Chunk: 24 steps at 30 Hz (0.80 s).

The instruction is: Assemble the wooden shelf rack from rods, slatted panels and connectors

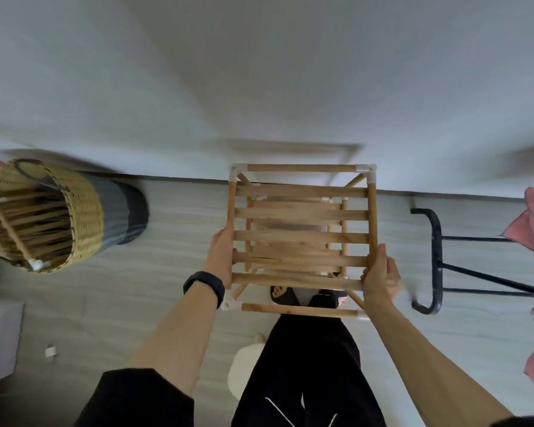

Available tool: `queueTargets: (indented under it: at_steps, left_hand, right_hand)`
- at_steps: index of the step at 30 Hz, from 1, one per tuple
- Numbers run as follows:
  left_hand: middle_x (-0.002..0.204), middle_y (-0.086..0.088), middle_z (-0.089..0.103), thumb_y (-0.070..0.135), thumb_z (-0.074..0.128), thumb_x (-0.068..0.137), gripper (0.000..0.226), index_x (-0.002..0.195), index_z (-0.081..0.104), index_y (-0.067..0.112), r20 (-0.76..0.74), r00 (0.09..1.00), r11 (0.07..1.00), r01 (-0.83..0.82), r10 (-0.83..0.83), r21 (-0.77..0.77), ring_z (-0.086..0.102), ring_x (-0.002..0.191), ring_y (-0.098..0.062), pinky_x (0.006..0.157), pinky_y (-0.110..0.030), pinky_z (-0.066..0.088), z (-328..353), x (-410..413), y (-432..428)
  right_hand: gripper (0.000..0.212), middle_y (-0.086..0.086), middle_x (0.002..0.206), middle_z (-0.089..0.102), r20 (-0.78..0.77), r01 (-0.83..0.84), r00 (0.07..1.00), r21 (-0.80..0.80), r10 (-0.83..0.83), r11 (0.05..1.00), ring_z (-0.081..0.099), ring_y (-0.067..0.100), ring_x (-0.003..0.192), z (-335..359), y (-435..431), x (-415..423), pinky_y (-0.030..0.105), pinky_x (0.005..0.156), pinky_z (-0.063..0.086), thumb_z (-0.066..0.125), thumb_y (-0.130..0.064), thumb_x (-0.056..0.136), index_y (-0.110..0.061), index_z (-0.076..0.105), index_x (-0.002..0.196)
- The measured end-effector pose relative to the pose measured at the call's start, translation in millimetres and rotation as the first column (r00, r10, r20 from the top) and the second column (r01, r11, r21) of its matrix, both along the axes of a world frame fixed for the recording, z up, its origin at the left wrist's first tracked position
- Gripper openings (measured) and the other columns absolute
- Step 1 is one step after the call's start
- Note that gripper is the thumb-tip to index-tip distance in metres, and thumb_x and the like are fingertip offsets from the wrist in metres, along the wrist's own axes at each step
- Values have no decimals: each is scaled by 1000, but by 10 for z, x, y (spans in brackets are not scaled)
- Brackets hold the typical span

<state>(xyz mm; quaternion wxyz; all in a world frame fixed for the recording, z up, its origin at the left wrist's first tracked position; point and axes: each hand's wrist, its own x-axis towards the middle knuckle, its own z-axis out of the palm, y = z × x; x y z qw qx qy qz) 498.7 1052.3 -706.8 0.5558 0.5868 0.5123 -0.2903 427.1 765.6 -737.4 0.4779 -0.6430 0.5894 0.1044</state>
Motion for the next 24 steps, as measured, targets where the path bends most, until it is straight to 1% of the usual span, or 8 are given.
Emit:
queueTargets:
  at_steps: [3, 5, 9, 12, 16, 20, 22, 24]
  left_hand:
    - [76, 4, 64, 61, 45, 99, 46, 127, 58, 28, 13, 999, 999, 32, -32, 0, 59, 58, -13, 76, -35, 49, -318, 142, 78]
    - [70, 8, 70, 61, 43, 100, 41, 119, 61, 29, 30, 997, 997, 75, -74, -11, 64, 56, -9, 70, -32, 50, -487, 251, 115]
    - [108, 3, 65, 60, 45, 98, 39, 115, 61, 29, 35, 992, 991, 120, -123, 67, 63, 100, -16, 82, -37, 48, -723, 488, 159]
    - [112, -1, 61, 50, 44, 103, 38, 126, 57, 22, 72, 985, 980, 143, -154, 138, 61, 108, -21, 93, -42, 51, -849, 548, 139]
    - [105, 4, 64, 40, 38, 108, 40, 143, 51, 24, 116, 973, 957, 168, -200, 236, 62, 106, -20, 96, -39, 51, -827, 442, 73]
    - [146, -1, 53, 33, 38, 109, 47, 156, 34, 34, 82, 931, 903, 321, -357, 287, 53, 128, -27, 103, -38, 42, -687, 331, 79]
    - [148, -2, 49, 26, 39, 107, 54, 159, 25, 35, 55, 871, 836, 448, -488, 318, 59, 113, -21, 93, -32, 48, -579, 256, 96]
    - [146, -7, 45, 26, 42, 105, 58, 159, 23, 35, 32, 796, 753, 556, -604, 352, 60, 95, -16, 81, -28, 50, -454, 137, 109]
  right_hand:
    - [61, -3, 64, 62, 4, 24, 1000, -32, -24, 999, 61, 21, 66, -320, 62, 66, 49, 75, 57, 39, -89, 78, -35, 67, 84]
    - [64, -1, 70, 65, 0, 26, 1000, -44, -26, 999, 64, 24, 71, -524, 92, 126, 52, 78, 59, 38, -91, 76, -34, 66, 88]
    - [68, -2, 78, 67, 4, 17, 1000, -74, -17, 997, 64, 23, 73, -786, 148, 316, 48, 76, 58, 36, -93, 74, -33, 65, 90]
    - [66, -1, 78, 66, -6, -23, 1000, -99, 23, 995, 64, 25, 76, -872, 105, 360, 48, 76, 58, 34, -92, 76, -34, 62, 91]
    - [48, -3, 70, 62, 2, -83, 997, -41, 83, 996, 60, 18, 67, -838, 72, 280, 49, 77, 57, 36, -74, 88, -35, 63, 96]
    - [37, -2, 79, 67, 18, -260, 965, -31, 260, 965, 65, 21, 80, -721, -9, 246, 42, 73, 53, 33, -54, 101, -32, 62, 104]
    - [36, 2, 97, 68, -30, -386, 923, -77, 384, 919, 62, 19, 84, -620, -37, 239, 38, 70, 47, 32, -46, 106, -28, 59, 121]
    - [37, 7, 120, 63, -85, -495, 869, -149, 488, 856, 61, 20, 96, -504, -39, 207, 41, 81, 48, 37, -37, 107, -26, 49, 140]
